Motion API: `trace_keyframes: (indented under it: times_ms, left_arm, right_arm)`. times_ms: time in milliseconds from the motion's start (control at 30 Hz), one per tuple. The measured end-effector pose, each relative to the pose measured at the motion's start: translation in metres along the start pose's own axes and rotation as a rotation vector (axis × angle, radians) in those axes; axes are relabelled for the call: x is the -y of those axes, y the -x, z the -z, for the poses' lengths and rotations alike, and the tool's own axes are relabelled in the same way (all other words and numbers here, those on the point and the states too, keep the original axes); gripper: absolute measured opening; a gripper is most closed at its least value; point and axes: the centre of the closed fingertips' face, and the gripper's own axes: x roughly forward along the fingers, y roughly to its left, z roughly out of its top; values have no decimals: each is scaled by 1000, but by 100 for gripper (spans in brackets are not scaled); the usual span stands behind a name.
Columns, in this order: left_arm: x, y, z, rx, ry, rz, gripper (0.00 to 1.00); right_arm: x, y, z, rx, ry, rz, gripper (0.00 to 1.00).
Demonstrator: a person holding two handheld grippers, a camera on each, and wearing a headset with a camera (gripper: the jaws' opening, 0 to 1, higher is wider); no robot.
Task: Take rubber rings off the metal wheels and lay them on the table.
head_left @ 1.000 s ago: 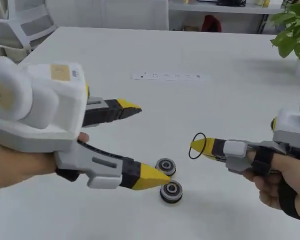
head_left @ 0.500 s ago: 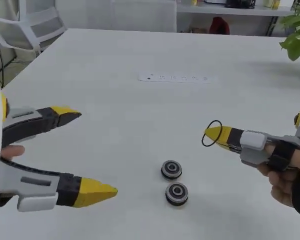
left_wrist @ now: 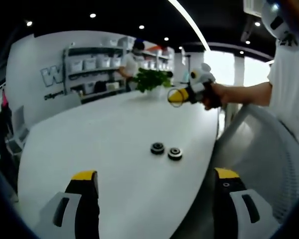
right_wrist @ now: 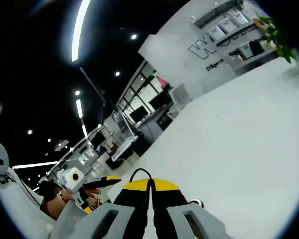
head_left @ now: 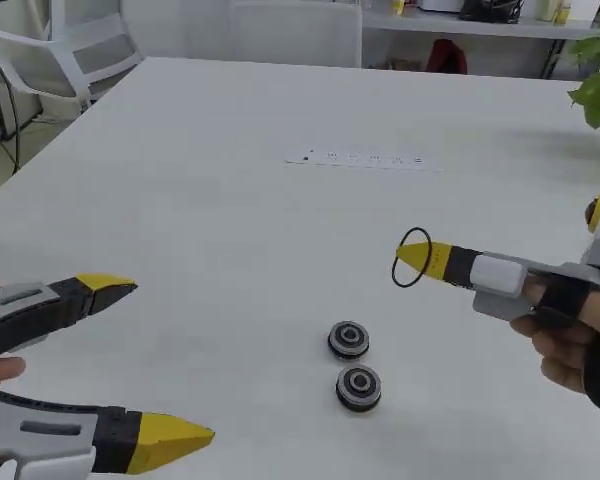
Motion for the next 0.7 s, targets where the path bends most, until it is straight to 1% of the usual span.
trace_keyframes:
  times_ms: [100,133,200,267,300,367,400,433,467,533,567,600,633,667,700]
  left_arm:
    - [3,0,3,-7,13,9,96]
    - [3,0,3,-8,15,11,96]
    - [3,0,2,-7,13,11,96]
    - [3,0,2,-7,9,10,96]
    - [3,0,3,-8,7,11,96]
    - [3,0,4,-10,9,12,96]
    - [4,0,4,-11,10,14,95]
    - [4,0,5,-14,11,14,95]
    - [4,0,5,-15,11,14,96]
    - [3,0,6,-21,6,9,96]
    - [3,0,7,-24,2,8,96]
    - [3,0,7,-26,0,8,96]
    - [4,0,8,-29,1,9,96]
    - [5,-1,9,-31,2,12,96]
    - [6,-2,9,-34,4,16,95]
  right_arm:
    - [-11,-6,2,-39,86,-20,0]
    - [-14,-7,2,-46,90,-23,0]
    - [-21,-12,7,-80,132,-41,0]
    - [-22,-15,12,-109,157,-37,0]
    - [-23,-19,17,-147,220,-32,0]
    - [-25,-23,24,-186,274,-26,0]
    - [-29,-27,26,-200,286,-36,0]
    - [-32,-28,29,-213,289,-59,0]
    - [-33,-31,28,-212,280,-56,0]
    - [-34,-36,31,-241,304,-54,0]
    - [-31,-38,35,-277,350,-44,0]
    - [-31,-39,38,-302,375,-45,0]
    - [-29,-42,42,-334,397,-36,0]
    - [-29,-44,43,-341,402,-33,0]
    - [-28,-47,47,-364,414,-26,0]
